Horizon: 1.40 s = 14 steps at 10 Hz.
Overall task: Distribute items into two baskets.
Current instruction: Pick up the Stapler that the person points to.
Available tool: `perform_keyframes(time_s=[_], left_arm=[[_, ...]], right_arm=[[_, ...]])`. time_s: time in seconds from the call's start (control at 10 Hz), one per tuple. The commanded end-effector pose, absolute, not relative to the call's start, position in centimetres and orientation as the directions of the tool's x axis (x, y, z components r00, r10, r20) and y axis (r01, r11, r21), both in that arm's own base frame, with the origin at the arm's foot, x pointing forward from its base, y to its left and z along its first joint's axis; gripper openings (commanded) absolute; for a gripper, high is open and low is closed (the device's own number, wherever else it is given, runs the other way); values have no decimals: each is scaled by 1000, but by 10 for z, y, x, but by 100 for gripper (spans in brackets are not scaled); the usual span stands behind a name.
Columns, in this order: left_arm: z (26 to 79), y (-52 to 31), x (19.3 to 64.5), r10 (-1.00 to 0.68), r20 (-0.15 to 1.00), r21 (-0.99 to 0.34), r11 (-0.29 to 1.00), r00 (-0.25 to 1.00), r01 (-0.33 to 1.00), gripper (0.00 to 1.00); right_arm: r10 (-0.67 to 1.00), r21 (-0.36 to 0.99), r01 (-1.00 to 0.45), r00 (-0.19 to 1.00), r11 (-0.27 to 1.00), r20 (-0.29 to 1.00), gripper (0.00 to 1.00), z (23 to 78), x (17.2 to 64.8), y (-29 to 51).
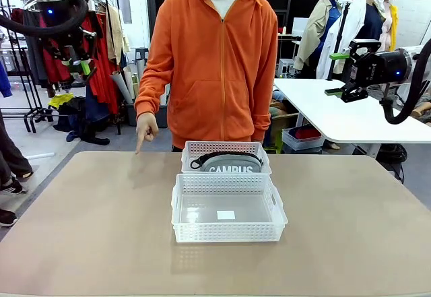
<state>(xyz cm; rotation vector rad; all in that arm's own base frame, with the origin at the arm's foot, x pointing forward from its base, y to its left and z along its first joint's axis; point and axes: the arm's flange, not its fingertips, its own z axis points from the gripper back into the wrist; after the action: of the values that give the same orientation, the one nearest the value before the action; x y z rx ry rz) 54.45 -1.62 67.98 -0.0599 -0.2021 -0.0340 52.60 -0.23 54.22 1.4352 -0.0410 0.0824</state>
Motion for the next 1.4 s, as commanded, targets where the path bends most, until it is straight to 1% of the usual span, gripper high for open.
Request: perform_keyframes(time_s=[0.0,0.1,1.3], left_arm=[[679,-19,541,-81,188,-87,991,979,99,0],[680,-16,545,-28,202,-56,998,979,40,0],[680,-16,545,-28,202,-56,998,979,40,0]], right_arm=[[34,987,-86,996,133,82,100,545,526,-2],[34,987,-86,996,133,82,100,545,526,-2],[34,987,-86,996,133,82,100,545,526,-2]])
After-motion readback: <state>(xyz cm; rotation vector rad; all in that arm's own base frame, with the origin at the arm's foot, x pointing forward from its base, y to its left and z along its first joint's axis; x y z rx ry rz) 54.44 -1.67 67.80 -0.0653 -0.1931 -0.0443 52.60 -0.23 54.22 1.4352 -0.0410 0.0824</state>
